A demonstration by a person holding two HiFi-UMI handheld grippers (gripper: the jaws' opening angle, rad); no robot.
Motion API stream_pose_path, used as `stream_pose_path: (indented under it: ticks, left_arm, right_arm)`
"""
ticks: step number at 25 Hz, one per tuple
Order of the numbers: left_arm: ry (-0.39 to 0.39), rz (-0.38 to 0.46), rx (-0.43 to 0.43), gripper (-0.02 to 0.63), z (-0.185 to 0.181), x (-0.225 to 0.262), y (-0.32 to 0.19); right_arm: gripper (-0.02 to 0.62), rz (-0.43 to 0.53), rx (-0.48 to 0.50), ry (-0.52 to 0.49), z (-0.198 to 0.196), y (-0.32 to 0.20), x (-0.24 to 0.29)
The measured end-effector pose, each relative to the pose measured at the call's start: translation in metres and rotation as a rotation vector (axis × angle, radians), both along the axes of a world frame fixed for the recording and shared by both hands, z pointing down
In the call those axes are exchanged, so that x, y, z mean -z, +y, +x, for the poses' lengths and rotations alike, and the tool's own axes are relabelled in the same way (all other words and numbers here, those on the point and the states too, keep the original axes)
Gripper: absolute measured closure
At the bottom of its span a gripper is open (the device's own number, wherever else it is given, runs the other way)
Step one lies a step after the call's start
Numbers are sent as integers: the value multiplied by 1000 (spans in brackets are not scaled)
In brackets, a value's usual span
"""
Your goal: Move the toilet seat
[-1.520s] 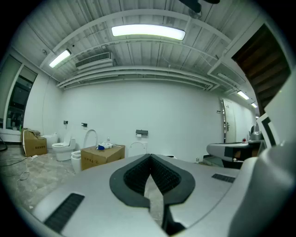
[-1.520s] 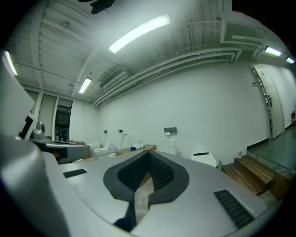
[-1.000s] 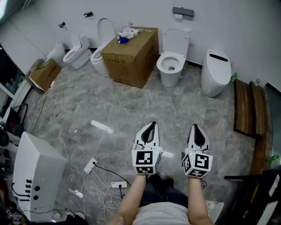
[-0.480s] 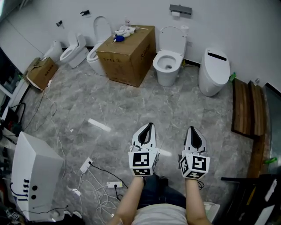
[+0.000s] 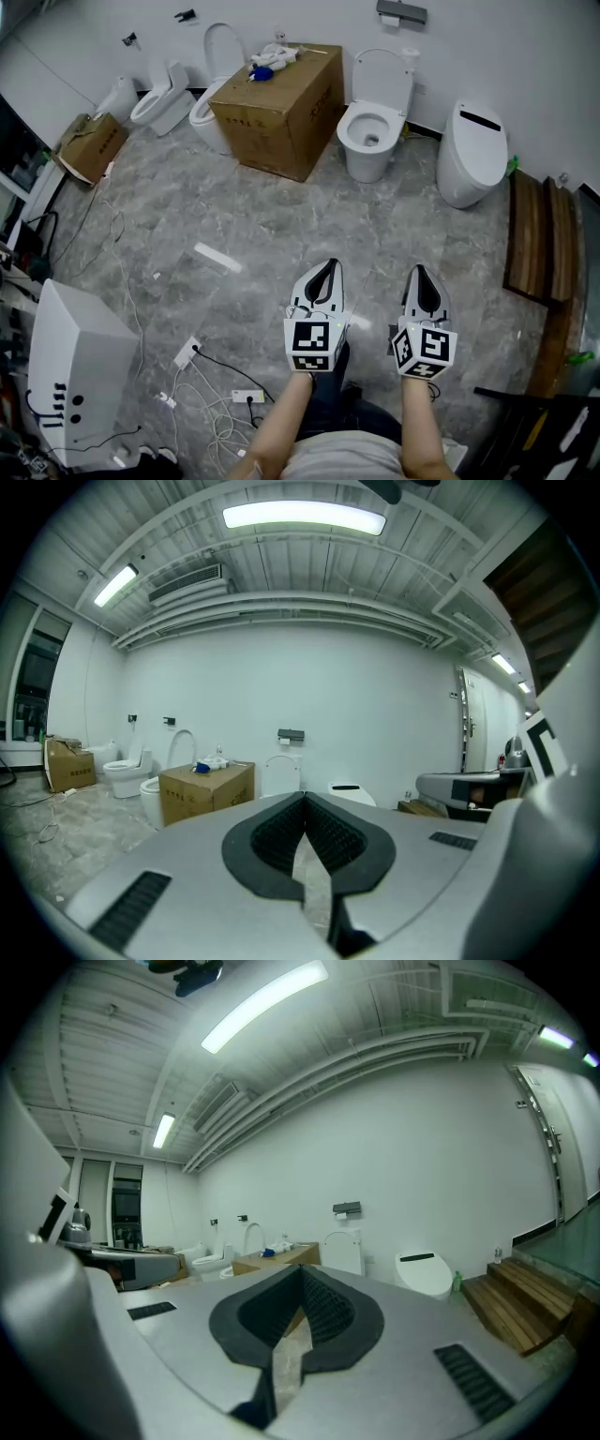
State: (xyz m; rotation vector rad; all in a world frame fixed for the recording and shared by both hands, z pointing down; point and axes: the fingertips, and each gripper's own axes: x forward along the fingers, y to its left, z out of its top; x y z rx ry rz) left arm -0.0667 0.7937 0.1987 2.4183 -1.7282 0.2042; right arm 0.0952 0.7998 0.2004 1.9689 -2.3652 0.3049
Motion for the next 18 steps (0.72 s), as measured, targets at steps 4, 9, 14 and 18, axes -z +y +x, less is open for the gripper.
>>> stream_pose_path:
  ticks: [4, 9, 14, 18]
  left_arm:
    - [-2, 1, 0, 592, -18, 3, -50]
    - [0, 7, -22, 592, -33, 5, -116]
    - [5, 17, -36, 592, -44, 8, -175]
    - [14, 6, -36, 592, -54, 1, -209]
  right_arm:
    - [580, 5, 1, 7, -16, -47, 5]
    - [580, 6, -18, 19, -33, -110, 7]
    - [580, 10, -32, 27, -47, -166, 10]
    - [580, -1, -39, 31, -54, -198, 5]
